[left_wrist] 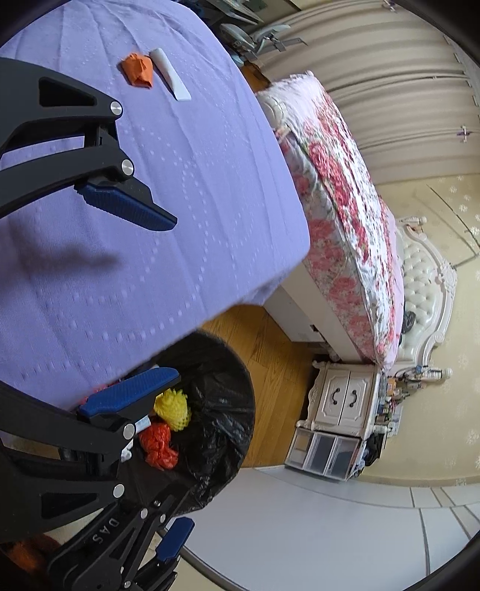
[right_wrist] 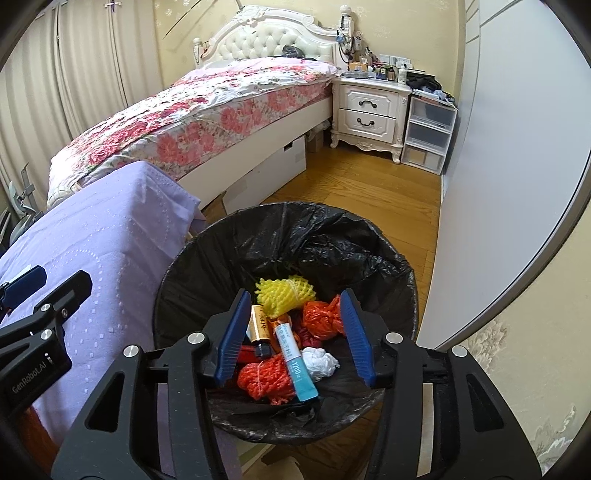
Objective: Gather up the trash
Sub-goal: 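Carry the bottle and teal tube over the bin and open both tools, then move both open tools back over the lavender bed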
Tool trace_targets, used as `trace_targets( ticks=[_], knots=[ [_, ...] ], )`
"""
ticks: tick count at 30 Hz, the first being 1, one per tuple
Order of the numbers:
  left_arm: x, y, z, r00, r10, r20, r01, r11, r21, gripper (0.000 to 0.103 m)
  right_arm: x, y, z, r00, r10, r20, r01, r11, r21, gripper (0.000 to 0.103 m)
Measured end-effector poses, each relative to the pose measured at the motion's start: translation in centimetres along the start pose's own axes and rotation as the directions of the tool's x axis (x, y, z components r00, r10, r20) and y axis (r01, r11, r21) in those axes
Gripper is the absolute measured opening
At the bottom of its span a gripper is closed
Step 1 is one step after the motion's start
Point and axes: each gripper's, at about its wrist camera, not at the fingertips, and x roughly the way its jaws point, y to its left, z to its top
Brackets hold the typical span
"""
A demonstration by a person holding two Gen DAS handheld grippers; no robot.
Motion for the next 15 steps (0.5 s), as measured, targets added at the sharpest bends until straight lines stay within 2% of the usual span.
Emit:
trace_targets(
  ticks=[7,15],
  knots=[
    [-0.6,4.0,-0.9,0.998,0.063,-0.015,-0.064,0.996,-0.065,0.074,-0.8,2.8,-0.2,0.999,0.045,0.003,-0.045,0.998,-0.036,0.052],
    [-1.7,9.0,-2.8,0.986,0.163,-0.031,-0.166,0.978,-0.123,0.074,-1.3,8.5,-0.8,0.993,0.117,-0.012,-0.118,0.985,-0.127,0.052]
  ],
)
